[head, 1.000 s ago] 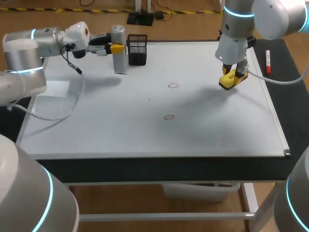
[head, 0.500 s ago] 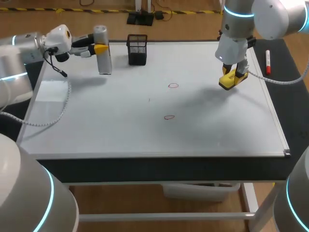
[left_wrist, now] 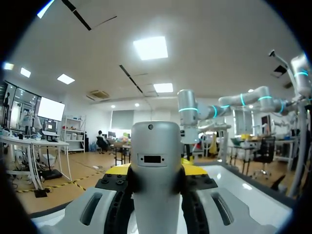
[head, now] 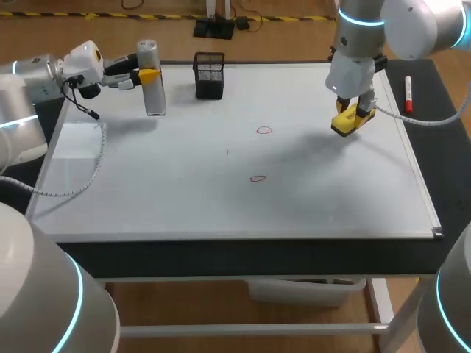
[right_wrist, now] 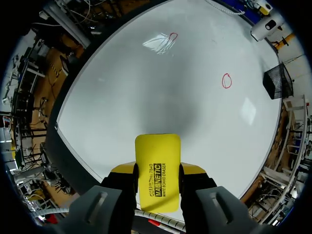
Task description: Pick up the inspection probe, press it on each red-marked spot on the whiteboard one by one, put down the probe, pick up the eraser, and wipe off all the red marks.
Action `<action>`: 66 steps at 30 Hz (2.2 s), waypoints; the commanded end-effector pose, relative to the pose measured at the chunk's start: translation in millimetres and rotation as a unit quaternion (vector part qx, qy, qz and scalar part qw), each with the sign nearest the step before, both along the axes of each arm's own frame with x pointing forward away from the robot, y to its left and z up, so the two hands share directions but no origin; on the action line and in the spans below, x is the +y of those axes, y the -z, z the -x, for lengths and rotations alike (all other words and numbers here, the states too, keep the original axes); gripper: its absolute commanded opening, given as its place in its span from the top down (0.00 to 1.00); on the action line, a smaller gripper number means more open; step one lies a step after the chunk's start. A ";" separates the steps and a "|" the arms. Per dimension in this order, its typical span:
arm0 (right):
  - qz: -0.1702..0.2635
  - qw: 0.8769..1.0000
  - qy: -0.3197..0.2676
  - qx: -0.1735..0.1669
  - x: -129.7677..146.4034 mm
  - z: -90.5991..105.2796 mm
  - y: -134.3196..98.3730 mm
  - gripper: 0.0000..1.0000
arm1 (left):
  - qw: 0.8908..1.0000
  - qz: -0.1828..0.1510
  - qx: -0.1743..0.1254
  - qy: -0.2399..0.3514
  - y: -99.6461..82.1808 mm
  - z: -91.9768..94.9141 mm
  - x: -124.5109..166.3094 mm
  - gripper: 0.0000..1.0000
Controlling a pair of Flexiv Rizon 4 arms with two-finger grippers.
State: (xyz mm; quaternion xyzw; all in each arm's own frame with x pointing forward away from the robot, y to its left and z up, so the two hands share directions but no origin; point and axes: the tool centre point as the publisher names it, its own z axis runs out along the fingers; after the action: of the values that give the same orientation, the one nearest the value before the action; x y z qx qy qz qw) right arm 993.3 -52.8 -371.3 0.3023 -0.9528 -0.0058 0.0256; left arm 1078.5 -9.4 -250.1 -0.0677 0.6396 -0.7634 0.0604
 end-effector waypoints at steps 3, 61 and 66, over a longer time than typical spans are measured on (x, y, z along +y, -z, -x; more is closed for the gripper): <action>0.014 1.000 -0.025 0.013 20.3 -12.8 -1.6 1.00 | 1.000 -0.002 0.000 -0.005 -3.0 3.4 -0.7 1.00; 0.000 0.916 -0.402 0.009 226.1 -22.8 37.1 1.00 | 1.000 -0.002 0.000 -0.005 -3.0 3.4 -0.7 1.00; -0.003 0.912 -0.409 0.011 229.4 -20.6 41.5 1.00 | 1.000 -0.002 0.000 -0.005 -3.0 3.4 -0.7 1.00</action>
State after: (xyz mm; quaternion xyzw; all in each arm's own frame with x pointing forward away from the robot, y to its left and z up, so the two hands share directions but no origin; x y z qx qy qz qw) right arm 1012.8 176.1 -411.0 0.6648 -0.7462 -0.0012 0.0351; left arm 1076.6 -9.4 -248.7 -0.0695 0.6404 -0.7624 0.0620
